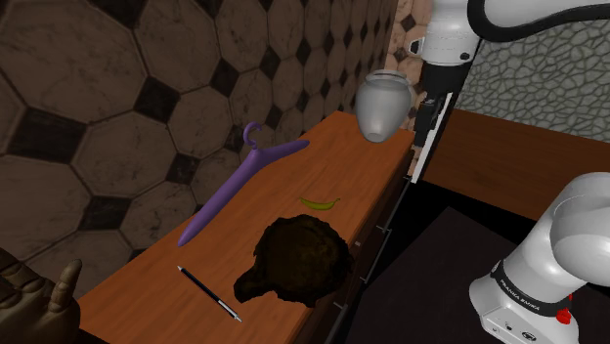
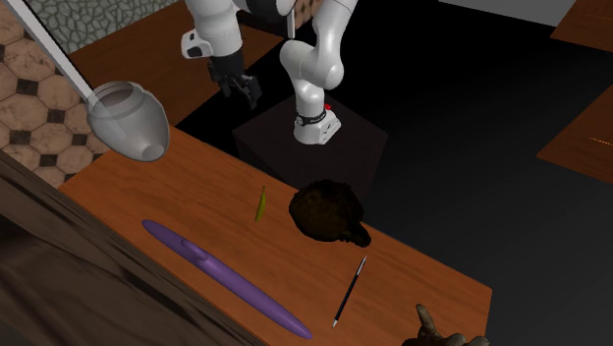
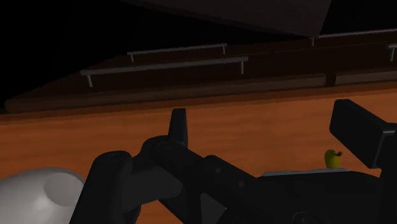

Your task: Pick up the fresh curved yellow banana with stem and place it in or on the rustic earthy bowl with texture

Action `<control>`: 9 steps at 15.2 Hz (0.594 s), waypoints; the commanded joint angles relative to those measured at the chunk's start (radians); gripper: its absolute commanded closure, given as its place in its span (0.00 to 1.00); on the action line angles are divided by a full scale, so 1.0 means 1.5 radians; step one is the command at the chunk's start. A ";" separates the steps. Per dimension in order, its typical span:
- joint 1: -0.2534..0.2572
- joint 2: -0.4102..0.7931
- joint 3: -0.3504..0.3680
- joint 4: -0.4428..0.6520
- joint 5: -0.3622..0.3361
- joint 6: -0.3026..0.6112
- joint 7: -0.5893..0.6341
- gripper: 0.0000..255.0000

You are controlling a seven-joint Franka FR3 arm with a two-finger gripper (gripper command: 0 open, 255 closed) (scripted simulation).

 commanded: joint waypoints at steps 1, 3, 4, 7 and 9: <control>0.013 0.033 0.013 -0.001 0.010 0.042 -0.001 0.00; 0.026 0.065 0.026 -0.005 0.018 0.084 -0.004 0.00; 0.032 0.081 0.033 -0.006 0.022 0.105 -0.005 0.00; 0.049 0.134 0.052 -0.004 0.031 0.165 -0.008 0.00; 0.059 0.171 0.066 0.001 0.035 0.204 -0.010 0.00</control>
